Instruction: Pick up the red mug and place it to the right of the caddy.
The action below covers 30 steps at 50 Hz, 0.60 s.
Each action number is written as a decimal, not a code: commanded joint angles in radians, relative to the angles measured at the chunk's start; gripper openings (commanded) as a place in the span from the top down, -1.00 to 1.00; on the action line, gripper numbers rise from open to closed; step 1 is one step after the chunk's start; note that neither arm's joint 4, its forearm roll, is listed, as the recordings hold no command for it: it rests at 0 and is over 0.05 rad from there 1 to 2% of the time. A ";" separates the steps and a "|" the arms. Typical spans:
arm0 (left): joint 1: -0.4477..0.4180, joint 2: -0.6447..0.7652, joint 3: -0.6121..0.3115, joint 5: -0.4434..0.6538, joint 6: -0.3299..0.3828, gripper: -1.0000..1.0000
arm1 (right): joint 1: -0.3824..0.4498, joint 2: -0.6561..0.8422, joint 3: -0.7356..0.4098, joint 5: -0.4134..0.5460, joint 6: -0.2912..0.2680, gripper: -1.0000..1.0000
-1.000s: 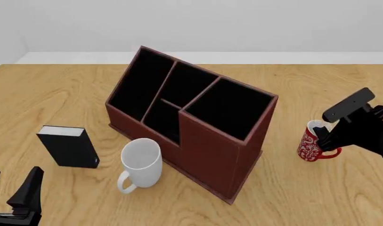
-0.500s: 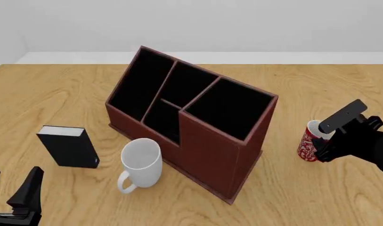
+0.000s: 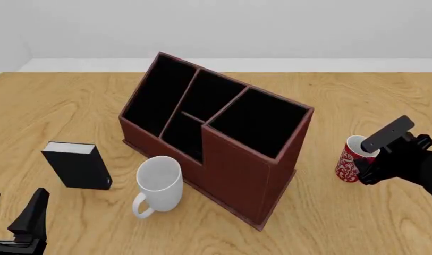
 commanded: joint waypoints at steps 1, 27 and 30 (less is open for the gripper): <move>0.000 0.000 0.000 0.000 0.000 -1.00 | -0.009 0.019 0.005 -0.013 -0.004 -1.00; 0.000 0.000 0.000 0.000 0.000 -1.00 | -0.027 0.049 -0.002 -0.016 -0.009 -1.00; 0.000 0.000 0.000 0.000 0.000 -1.00 | -0.025 0.049 -0.001 -0.016 -0.008 -1.00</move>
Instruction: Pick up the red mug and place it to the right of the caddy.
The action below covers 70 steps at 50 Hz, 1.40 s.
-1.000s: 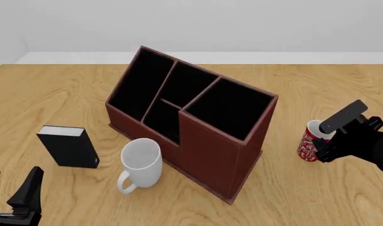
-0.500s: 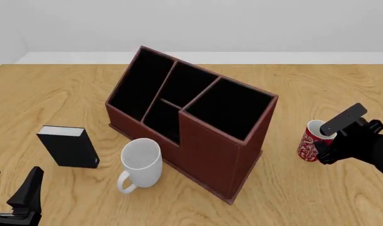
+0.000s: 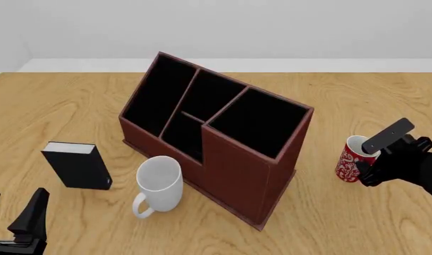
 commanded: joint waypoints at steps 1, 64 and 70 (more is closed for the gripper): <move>0.000 0.000 0.000 0.000 0.000 -1.00 | -0.003 0.015 0.001 -0.008 0.000 -1.00; 0.000 0.000 0.000 0.000 0.000 -1.00 | -0.025 0.110 0.011 -0.078 -0.009 -1.00; 0.000 0.000 0.000 0.000 0.000 -1.00 | -0.027 0.116 0.013 -0.084 -0.011 -1.00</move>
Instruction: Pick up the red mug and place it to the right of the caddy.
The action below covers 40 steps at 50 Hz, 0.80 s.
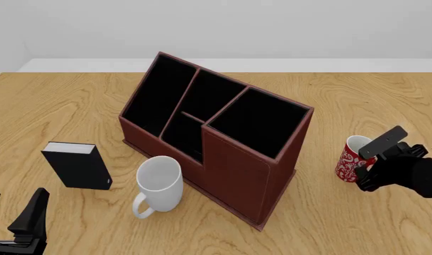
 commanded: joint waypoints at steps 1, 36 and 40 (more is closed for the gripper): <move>0.000 0.000 0.000 0.000 0.000 -1.00 | -0.003 0.012 0.002 -0.010 -0.002 -1.00; 0.000 0.000 0.000 0.000 0.000 -1.00 | 0.006 -0.019 0.010 0.002 0.009 1.00; 0.000 0.000 0.000 0.000 0.000 -1.00 | 0.020 -0.056 0.018 0.021 0.018 1.00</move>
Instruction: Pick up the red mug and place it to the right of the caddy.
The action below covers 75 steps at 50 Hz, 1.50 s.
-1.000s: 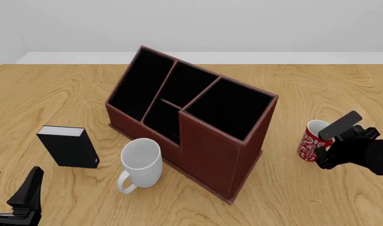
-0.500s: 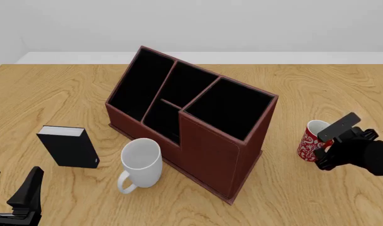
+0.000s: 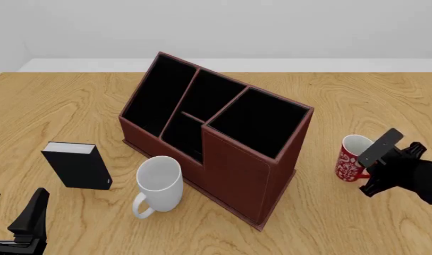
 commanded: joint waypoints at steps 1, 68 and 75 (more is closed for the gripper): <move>0.000 0.000 0.000 0.000 0.000 -1.00 | 0.025 -0.034 -0.003 0.028 0.032 1.00; 0.000 0.000 0.000 0.000 0.000 -1.00 | 0.442 -0.554 0.246 0.259 0.023 1.00; 0.000 0.000 0.000 0.000 0.000 -1.00 | 0.460 -0.540 0.265 0.235 0.024 1.00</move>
